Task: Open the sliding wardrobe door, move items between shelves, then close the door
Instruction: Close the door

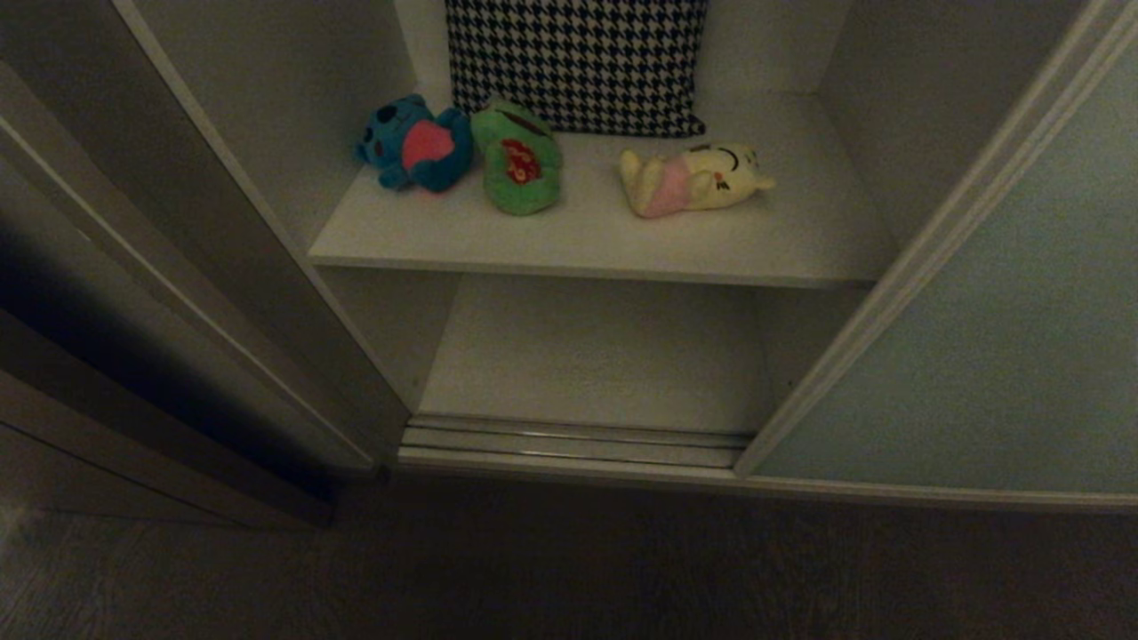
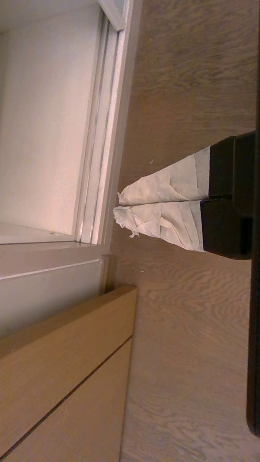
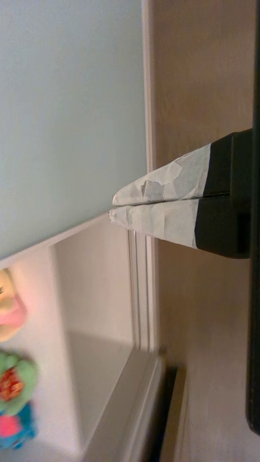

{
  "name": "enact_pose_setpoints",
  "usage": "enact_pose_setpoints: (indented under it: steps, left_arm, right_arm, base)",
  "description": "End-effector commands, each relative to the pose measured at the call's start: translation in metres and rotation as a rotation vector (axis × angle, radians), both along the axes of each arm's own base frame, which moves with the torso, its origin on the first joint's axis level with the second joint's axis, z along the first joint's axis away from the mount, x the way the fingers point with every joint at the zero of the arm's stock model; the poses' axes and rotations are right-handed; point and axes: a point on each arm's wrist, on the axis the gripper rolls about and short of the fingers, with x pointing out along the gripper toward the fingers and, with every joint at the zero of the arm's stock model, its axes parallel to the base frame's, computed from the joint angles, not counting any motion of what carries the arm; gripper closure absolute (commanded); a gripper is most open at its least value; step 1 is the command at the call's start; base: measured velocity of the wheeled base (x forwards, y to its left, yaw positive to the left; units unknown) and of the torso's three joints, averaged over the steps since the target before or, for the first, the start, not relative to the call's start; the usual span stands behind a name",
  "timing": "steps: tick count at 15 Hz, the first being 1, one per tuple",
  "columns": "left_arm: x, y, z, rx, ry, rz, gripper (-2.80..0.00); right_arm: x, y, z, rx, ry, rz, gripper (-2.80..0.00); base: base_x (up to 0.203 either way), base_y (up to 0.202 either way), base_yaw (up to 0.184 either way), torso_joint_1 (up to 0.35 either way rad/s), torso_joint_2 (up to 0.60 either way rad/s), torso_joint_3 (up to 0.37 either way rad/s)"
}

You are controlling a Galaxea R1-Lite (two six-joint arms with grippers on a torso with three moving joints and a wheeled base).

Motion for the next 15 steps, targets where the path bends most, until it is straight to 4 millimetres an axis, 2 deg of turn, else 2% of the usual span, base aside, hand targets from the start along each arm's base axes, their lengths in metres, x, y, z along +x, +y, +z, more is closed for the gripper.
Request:
enact_pose_setpoints:
  steps: [1, 5, 7, 12, 15]
  left_arm:
    - [0.000, 0.000, 0.000, 0.000, 0.001, 0.001, 0.00]
    - [0.000, 0.000, 0.000, 0.000, 0.000, 0.001, 0.00]
    - [0.000, 0.000, 0.000, 0.000, 0.000, 0.001, 0.00]
    - [0.000, 0.000, 0.000, 0.000, 0.000, 0.001, 0.00]
    - [0.000, 0.000, 0.000, 0.000, 0.000, 0.001, 0.00]
  right_arm:
    - [0.063, 0.004, 0.021, 0.046, 0.112, 0.057, 0.00]
    - [0.094, -0.016, 0.039, 0.133, 0.127, 0.252, 0.00]
    - [0.120, -0.024, 0.040, 0.159, 0.159, 0.335, 0.00]
    - [0.148, -0.010, 0.049, 0.102, 0.150, 0.401, 0.00]
    - [0.169, -0.006, 0.049, 0.068, 0.108, 0.376, 0.00]
  base:
    - [0.000, 0.000, 0.000, 0.000, 0.00, 0.000]
    - [0.000, 0.000, 0.000, 0.000, 0.00, 0.000]
    - [0.000, 0.000, 0.000, 0.000, 0.00, 0.000]
    - [0.000, 0.000, 0.000, 0.000, 0.00, 0.000]
    - [0.000, 0.000, 0.000, 0.000, 0.00, 0.000]
